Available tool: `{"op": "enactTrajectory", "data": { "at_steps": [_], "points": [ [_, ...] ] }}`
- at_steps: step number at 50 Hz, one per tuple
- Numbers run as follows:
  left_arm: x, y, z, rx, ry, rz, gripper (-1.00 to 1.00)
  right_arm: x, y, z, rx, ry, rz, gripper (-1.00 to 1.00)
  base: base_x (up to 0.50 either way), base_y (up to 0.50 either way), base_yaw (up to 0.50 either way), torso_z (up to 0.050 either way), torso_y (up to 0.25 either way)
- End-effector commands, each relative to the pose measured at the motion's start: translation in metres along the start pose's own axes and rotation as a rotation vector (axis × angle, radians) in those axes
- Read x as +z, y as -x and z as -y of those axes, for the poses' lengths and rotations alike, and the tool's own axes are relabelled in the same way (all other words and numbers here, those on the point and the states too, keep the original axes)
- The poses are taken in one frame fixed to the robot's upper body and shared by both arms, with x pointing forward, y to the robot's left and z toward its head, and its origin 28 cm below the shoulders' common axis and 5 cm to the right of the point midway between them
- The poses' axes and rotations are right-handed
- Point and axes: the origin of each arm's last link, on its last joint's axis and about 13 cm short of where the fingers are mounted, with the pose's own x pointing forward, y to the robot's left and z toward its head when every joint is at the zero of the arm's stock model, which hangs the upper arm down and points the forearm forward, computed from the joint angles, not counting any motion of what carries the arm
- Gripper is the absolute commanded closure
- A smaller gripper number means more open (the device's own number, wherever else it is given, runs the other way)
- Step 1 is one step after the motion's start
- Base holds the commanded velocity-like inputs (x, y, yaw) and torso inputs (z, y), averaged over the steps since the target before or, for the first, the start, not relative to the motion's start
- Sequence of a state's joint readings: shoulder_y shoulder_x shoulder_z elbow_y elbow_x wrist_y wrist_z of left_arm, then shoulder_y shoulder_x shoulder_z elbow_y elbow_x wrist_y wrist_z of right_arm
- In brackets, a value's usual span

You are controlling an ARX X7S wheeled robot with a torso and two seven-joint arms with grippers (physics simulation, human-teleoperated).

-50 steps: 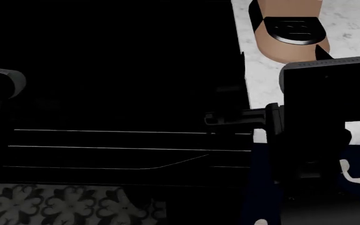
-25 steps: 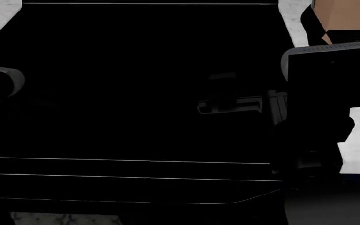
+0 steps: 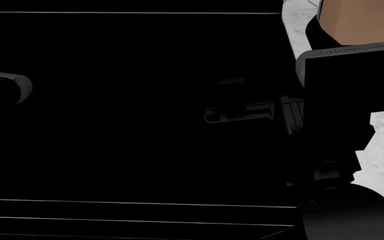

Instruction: Press the start button on the microwave

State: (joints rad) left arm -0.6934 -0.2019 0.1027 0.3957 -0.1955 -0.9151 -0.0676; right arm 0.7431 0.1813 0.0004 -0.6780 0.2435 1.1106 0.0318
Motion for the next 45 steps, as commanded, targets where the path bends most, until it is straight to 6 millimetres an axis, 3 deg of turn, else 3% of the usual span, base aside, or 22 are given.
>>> {"op": "enactTrajectory", "data": {
  "at_steps": [1, 18, 45],
  "points": [
    [-0.0017, 0.0003, 0.0006, -0.004, 0.002, -0.005, -1.0, 0.0006, 0.0011, -0.0009, 0.024, -0.005, 0.008, -1.0, 0.08, -0.25, 0.0, 0.0, 0.0],
    [-0.0046, 0.0012, 0.0006, -0.005, 0.005, -0.012, -1.0, -0.0015, 0.0028, -0.0012, 0.027, 0.0, 0.006, -1.0, 0.44, -0.15, 0.0, 0.0, 0.0],
    [-0.0053, 0.0011, 0.0022, -0.014, 0.005, -0.022, -1.0, -0.0045, 0.0035, -0.0031, 0.017, 0.019, -0.01, -1.0, 0.1, -0.1, 0.0, 0.0, 0.001]
  ]
}}
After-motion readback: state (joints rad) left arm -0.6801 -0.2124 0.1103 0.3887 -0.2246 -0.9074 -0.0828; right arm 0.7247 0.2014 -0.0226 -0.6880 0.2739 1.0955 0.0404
